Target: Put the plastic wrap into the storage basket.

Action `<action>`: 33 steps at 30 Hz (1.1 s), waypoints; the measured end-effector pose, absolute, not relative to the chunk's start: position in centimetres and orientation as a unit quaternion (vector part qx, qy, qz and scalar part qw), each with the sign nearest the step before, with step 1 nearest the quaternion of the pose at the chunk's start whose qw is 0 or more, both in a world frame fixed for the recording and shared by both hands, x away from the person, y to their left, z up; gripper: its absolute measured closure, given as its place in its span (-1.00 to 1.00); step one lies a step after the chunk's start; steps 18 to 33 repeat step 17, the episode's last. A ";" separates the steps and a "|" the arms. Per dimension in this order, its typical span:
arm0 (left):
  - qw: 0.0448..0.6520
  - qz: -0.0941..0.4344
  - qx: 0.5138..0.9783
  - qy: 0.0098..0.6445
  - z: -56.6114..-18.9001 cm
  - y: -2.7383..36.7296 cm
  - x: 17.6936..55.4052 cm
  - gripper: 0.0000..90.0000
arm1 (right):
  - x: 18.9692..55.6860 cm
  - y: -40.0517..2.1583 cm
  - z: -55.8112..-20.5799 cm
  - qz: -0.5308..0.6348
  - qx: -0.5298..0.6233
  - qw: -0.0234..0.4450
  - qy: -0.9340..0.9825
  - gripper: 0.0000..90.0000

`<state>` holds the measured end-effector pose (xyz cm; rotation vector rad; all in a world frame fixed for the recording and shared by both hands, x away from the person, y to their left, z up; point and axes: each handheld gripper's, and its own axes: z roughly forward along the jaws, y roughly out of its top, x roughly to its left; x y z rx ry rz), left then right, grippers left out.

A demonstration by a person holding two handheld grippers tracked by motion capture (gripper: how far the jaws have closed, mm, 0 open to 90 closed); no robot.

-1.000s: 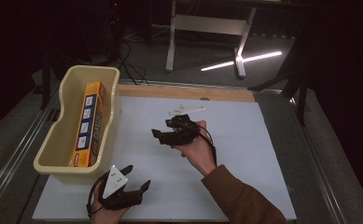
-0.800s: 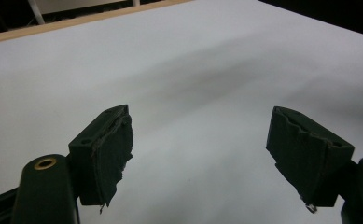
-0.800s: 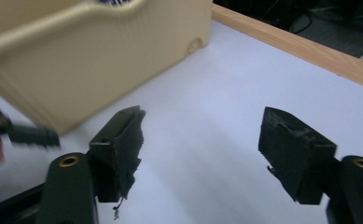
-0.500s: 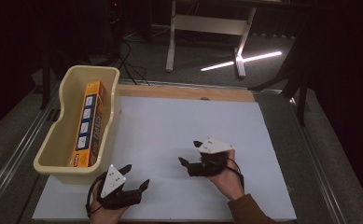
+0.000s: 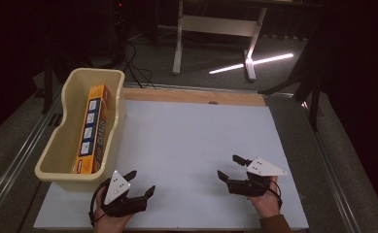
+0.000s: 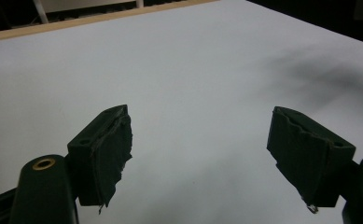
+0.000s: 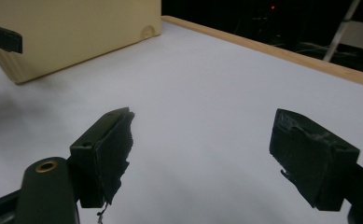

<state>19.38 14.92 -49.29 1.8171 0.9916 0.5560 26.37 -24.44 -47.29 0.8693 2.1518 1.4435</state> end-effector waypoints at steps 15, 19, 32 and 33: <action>0.473 0.231 0.746 0.408 -49.6 14.5 19.5 -0.52 | 25.6 -27.3 -47.5 0.515 0.320 0.226 0.763 -0.55; 0.472 0.231 0.746 0.408 -49.6 14.5 19.6 -0.52 | 25.7 -27.5 -47.6 0.513 0.321 0.228 0.763 -0.55; 0.472 0.231 0.746 0.408 -49.6 14.5 19.6 -0.52 | 25.7 -27.5 -47.6 0.513 0.321 0.228 0.763 -0.55; 0.472 0.231 0.746 0.408 -49.6 14.5 19.6 -0.52 | 25.7 -27.5 -47.6 0.513 0.321 0.228 0.763 -0.55</action>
